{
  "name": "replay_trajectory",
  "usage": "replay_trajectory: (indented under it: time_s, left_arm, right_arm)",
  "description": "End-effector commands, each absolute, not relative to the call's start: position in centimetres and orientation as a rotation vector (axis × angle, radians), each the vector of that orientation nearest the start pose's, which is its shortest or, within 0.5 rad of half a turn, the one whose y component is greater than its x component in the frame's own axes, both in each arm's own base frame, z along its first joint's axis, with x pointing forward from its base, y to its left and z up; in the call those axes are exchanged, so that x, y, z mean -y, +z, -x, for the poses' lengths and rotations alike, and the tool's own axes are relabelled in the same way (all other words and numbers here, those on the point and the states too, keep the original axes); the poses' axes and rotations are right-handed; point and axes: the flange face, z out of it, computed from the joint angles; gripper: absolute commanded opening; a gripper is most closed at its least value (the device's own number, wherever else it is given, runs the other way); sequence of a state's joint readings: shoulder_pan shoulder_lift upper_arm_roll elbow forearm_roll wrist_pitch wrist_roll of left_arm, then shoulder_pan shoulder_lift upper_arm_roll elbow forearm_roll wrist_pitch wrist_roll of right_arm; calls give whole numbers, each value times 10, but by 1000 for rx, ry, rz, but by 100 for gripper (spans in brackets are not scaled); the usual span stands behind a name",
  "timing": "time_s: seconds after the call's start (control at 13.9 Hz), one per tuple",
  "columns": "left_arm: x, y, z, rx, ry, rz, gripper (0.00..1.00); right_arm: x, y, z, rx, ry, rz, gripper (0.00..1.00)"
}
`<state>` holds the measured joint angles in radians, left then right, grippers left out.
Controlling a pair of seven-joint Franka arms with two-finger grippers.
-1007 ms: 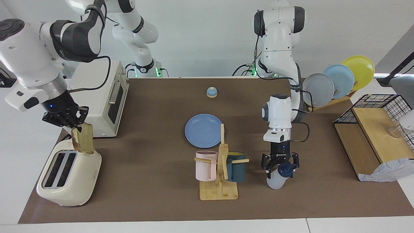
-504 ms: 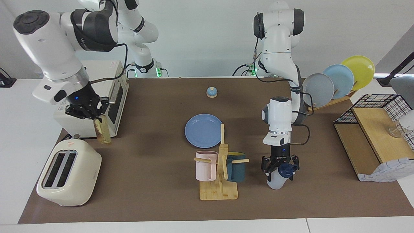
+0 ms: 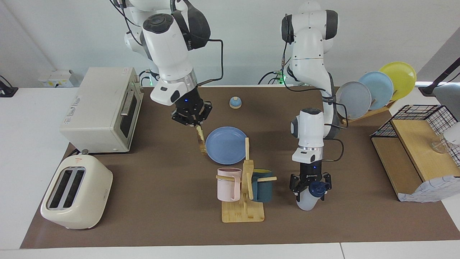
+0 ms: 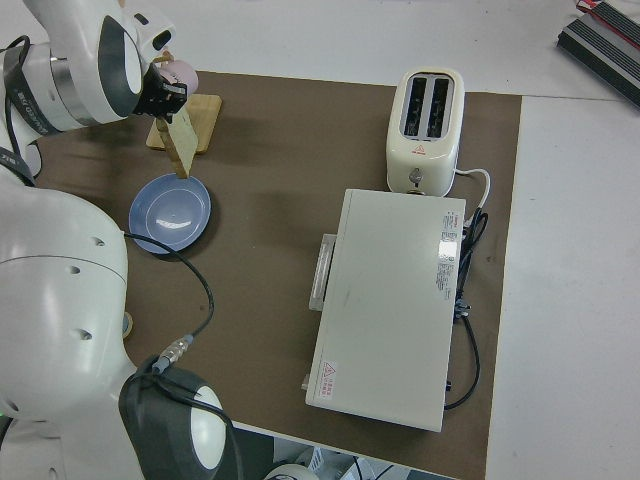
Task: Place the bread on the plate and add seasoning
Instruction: 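Pull the toast from the toaster and lower it onto the blue plate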
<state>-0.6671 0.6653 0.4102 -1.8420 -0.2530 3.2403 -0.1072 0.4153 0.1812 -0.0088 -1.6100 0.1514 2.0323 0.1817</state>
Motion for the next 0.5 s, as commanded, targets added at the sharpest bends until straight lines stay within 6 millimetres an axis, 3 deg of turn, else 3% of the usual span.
replay_trajectory:
  time_s: [0.0, 0.07, 0.14, 0.36, 0.43]
  left_arm:
    - [194, 283, -671, -76, -1236, 2912, 89]
    - [194, 283, -670, -82, -1233, 2911, 41]
    - [193, 281, -670, -90, -1223, 2910, 0]
    - [194, 278, -670, -89, -1155, 2939, 0]
    - [185, 279, -673, -66, -1151, 2938, 0]
  right_arm:
    - [-283, 506, -534, 160, -378, 2826, 0]
    - [-296, 498, -523, 145, -368, 2821, 0]
    - [-304, 488, -514, 145, -340, 2828, 0]
    - [-313, 454, -502, 151, -387, 2816, 0]
    - [-320, 439, -495, 166, -415, 2806, 0]
